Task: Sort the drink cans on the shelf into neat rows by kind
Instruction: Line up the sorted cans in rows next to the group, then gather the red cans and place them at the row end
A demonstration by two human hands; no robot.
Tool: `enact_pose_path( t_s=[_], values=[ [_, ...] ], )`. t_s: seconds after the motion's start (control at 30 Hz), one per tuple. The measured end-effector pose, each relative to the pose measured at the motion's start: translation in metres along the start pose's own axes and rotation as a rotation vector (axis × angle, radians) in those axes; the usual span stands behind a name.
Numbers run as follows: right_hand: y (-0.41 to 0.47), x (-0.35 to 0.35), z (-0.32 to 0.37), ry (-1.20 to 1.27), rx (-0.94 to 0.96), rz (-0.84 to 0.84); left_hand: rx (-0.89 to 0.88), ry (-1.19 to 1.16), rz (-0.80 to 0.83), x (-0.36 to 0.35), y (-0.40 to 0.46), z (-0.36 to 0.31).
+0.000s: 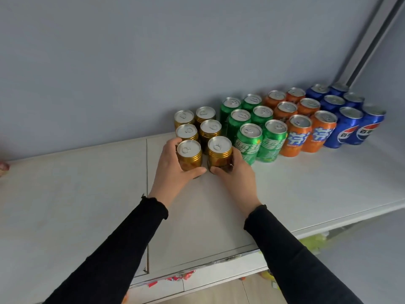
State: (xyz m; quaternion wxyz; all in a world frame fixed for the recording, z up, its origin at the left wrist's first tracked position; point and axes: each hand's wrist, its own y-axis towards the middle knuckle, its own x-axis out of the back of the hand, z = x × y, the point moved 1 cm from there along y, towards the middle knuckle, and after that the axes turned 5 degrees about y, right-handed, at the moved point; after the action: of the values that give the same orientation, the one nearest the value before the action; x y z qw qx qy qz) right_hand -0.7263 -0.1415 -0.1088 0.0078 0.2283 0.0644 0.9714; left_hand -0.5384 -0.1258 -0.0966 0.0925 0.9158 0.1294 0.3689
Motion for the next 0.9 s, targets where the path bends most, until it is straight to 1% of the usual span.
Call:
enact_pose_path(
  t_s=[0.1,0.3,0.37,0.47,0.53,0.63,0.7,0.77,0.9],
  values=[
    [0.001,0.003,-0.003,-0.072,0.01,0.017,0.005,0.008,0.034,0.005,-0.006,0.002],
    [0.0,-0.001,0.005,-0.06,0.015,0.001,0.025,-0.022,0.026,0.002,-0.006,-0.005],
    [-0.008,0.003,0.007,-0.098,0.036,-0.008,0.035,-0.019,0.034,0.004,-0.01,-0.005],
    [-0.031,0.011,0.012,-0.247,0.143,-0.07,0.047,0.052,0.049,0.017,-0.021,0.0],
    [-0.045,0.013,0.021,-0.328,0.219,-0.127,0.024,0.129,0.036,0.034,-0.033,0.005],
    [-0.058,0.005,0.046,-0.325,0.356,-0.169,-0.051,0.266,-0.009,0.069,-0.057,0.017],
    [-0.061,-0.012,0.066,-0.291,0.462,-0.122,-0.051,0.343,-0.049,0.097,-0.072,0.031],
    [-0.065,-0.041,0.086,-0.279,0.537,-0.031,-0.013,0.387,-0.095,0.13,-0.087,0.051],
    [-0.076,-0.112,0.124,-0.227,0.631,0.132,0.069,0.439,-0.211,0.202,-0.117,0.099]
  ],
)
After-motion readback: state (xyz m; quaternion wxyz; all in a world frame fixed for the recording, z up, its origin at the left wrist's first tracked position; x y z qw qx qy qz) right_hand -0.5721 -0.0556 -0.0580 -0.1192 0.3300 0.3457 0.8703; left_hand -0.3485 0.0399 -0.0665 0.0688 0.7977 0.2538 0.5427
